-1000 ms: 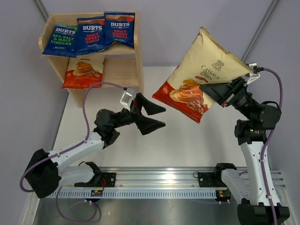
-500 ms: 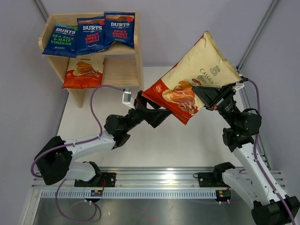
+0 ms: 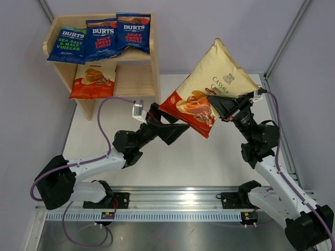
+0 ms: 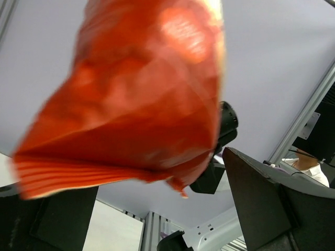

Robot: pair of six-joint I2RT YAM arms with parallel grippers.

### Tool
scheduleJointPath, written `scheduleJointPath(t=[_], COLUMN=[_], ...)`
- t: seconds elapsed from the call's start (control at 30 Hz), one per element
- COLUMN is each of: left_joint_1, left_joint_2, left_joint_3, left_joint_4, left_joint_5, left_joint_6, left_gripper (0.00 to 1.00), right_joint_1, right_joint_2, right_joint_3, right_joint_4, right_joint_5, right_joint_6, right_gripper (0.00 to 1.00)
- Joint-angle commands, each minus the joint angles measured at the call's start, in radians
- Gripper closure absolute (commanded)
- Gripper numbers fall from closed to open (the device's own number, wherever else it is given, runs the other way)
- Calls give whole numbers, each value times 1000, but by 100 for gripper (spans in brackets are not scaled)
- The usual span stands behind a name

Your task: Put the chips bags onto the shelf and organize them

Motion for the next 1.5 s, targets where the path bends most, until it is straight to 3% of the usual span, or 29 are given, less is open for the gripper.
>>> scheduleJointPath(t=[0.0,0.13,0.33,0.43,0.6,0.7,0.77,0.83,0.87,1.0,1.07,1.17,1.23,1.33,1.47], left_joint_1=[-5,-5,-5,-5,-5,-5,-5,-5,-4,-5,-5,-5,-5,-5,-5], left_joint_2=[-75,-74,-51,-63,-82,-98,-112,-152,-175,-287,-373,-541,-630,-859,-1115], left_joint_3=[-10,10,21,1,-18,-52,-68,-96,-107,-200,-298,-397,-433,-464,-435], left_joint_4=[391,391,391,391,363,362,346,285,258,106,81,-64,-274,-578,-1016], left_joint_5=[-3,-10,-91,-151,-175,-194,-195,-200,-197,-194,-217,-244,-276,-338,-451], left_joint_6=[56,48,19,23,23,23,28,31,42,59,63,65,68,59,33], left_gripper=[1,1,5,19,53,64,70,77,80,83,83,83,83,83,85], right_joint_1=[14,21,44,54,54,56,56,56,54,54,54,54,56,56,54], right_joint_2=[13,60,51,39,27,33,31,1,-13,-128,-208,-283,-317,-338,-355], right_joint_3=[8,2,-29,-47,-75,-75,-75,-83,-86,-60,-32,43,85,135,175], right_joint_4=[97,188,188,193,185,179,167,115,83,-173,-414,-757,-929,-1080,-1143], right_joint_5=[19,-10,15,15,35,33,32,50,61,134,183,327,412,479,490], right_joint_6=[-24,16,-16,-24,-39,-47,-62,-103,-120,-314,-396,-519,-574,-622,-674], right_gripper=[96,96,96,95,95,93,84,66,48,13,9,4,1,1,4])
